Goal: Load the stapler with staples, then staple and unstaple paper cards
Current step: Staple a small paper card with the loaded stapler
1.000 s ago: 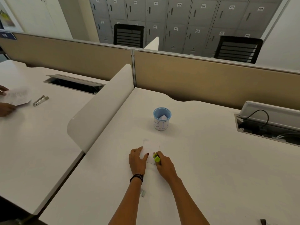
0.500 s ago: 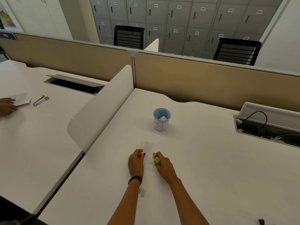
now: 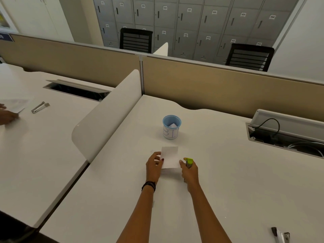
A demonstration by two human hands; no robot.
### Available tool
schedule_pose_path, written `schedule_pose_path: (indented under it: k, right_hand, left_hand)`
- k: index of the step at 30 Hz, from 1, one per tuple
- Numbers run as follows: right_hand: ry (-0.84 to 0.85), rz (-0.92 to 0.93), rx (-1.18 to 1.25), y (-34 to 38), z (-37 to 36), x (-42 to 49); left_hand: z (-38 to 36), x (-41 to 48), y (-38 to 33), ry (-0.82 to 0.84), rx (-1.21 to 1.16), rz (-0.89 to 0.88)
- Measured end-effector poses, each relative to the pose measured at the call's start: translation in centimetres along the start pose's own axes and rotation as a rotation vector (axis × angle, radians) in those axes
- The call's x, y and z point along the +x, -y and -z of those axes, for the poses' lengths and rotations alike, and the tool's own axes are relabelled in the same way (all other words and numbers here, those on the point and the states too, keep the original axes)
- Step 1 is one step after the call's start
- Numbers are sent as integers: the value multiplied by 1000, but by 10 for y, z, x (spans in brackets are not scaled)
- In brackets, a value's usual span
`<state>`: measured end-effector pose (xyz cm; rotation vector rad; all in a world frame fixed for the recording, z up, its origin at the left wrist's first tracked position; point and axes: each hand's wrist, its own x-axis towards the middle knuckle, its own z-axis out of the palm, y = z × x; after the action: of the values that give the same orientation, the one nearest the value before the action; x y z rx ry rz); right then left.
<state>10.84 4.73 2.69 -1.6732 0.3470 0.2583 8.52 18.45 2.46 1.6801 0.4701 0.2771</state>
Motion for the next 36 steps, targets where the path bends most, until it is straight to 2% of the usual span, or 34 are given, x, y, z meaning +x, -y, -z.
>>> schedule_pose_path:
  k: [4,8,12,15,18,21,26,30,36]
  right_hand:
    - [-64,-31,112,16,24,-9]
    - [-19,-89,342,31,50,-14]
    - [25,-24,252,39,75,-28]
    - [26,58,136,42,95,-38]
    - [17,139,141,43,110,-47]
    - [-40,176,181,45,122,-58]
    - [-169,153,255,41,141,-75]
    - [-115,111,424,37,165,-87]
    - [-139,37,273,23,202,-101]
  left_hand:
    - [-14,-10,-18,110,-12,-59]
    - [-25,-22,-31,205,-72,-100]
    - [-36,-31,-40,254,-74,-142]
    - [-44,-44,-59,275,-171,-127]
    - [-51,-55,-75,285,-272,-129]
    - [-60,-63,-84,267,-252,-152]
    - [-77,-81,-87,303,-137,-266]
    - [-87,-102,-85,347,-67,-285]
    - [-103,-123,-94,356,-68,-236]
